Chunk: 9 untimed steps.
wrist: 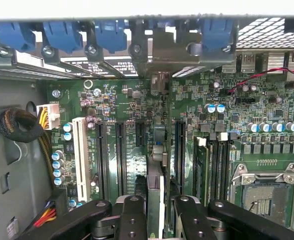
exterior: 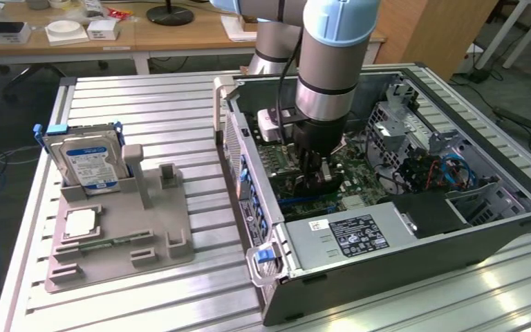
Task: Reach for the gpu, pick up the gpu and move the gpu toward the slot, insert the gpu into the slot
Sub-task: 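Insert the gpu into the slot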
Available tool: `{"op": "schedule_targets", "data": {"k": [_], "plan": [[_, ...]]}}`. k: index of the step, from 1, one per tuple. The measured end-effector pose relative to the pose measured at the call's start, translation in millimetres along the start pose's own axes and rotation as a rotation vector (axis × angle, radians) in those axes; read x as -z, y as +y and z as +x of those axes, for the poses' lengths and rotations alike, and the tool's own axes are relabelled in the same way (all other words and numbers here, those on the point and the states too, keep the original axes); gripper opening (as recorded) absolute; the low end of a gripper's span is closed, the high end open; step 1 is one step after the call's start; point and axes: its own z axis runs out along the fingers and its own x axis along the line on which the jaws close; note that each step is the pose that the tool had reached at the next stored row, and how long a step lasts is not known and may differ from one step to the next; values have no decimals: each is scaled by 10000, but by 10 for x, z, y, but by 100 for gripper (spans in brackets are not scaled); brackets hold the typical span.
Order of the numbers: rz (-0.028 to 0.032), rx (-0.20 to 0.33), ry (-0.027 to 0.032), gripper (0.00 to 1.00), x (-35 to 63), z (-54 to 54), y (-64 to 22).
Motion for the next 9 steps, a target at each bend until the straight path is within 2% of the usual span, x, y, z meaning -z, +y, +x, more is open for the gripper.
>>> {"op": "schedule_targets", "data": {"k": [9], "plan": [[1,17,3,26,1,-14,14]]}}
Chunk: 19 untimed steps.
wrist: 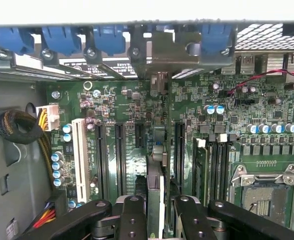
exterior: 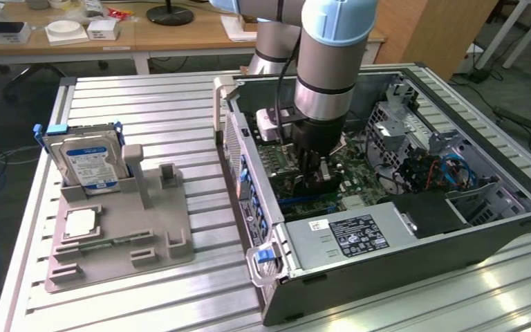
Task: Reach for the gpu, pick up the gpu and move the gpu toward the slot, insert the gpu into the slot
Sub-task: 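Insert the gpu into the slot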
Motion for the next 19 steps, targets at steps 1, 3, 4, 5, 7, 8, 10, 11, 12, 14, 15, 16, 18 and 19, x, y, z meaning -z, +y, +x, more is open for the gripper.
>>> {"op": "schedule_targets", "data": {"k": [1,3,4,5,7,8,10,11,12,14,15,16,18,19], "plan": [[0,25,1,26,0,-10,1],[0,55,-2,26,1,-13,1],[-1,57,-3,26,0,-13,2],[0,59,-3,26,0,-13,2],[0,58,-3,26,0,-13,2],[0,58,-3,26,0,-14,2],[0,59,-6,26,-6,-14,2],[-1,61,-6,26,-9,-14,3],[-1,63,-6,26,-10,-13,3],[-1,69,-10,26,-16,-13,4],[0,74,-14,26,-20,-14,4],[-1,76,-15,26,-21,-14,4],[-1,78,-15,26,-21,-14,4],[-1,79,-15,26,-21,-14,4]]}}
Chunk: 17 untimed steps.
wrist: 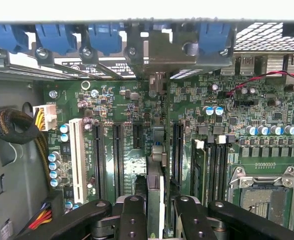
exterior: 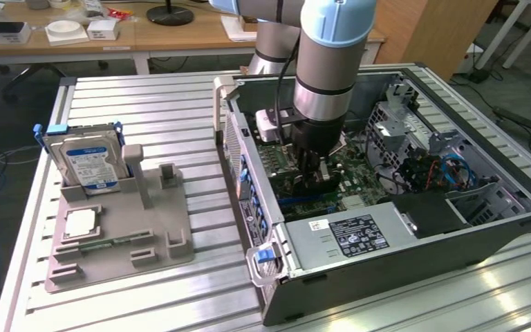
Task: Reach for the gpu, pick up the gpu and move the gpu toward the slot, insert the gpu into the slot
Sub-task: 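Insert the gpu into the slot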
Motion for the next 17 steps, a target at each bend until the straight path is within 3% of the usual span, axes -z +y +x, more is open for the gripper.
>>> {"op": "schedule_targets", "data": {"k": [17], "plan": [[0,68,-9,26,-5,-1,0]]}}
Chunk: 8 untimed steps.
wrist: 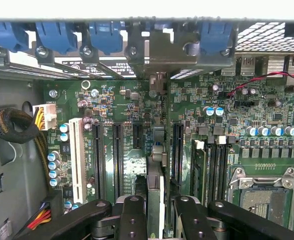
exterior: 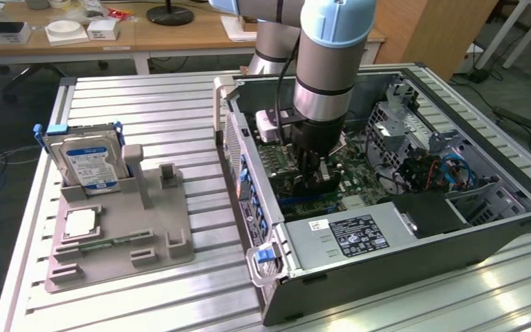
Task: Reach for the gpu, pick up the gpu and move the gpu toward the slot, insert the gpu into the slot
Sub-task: 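Insert the gpu into the slot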
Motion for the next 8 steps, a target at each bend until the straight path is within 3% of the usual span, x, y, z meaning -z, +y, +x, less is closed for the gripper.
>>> {"op": "schedule_targets", "data": {"k": [8], "plan": [[-2,93,-10,26,-12,0,1]]}}
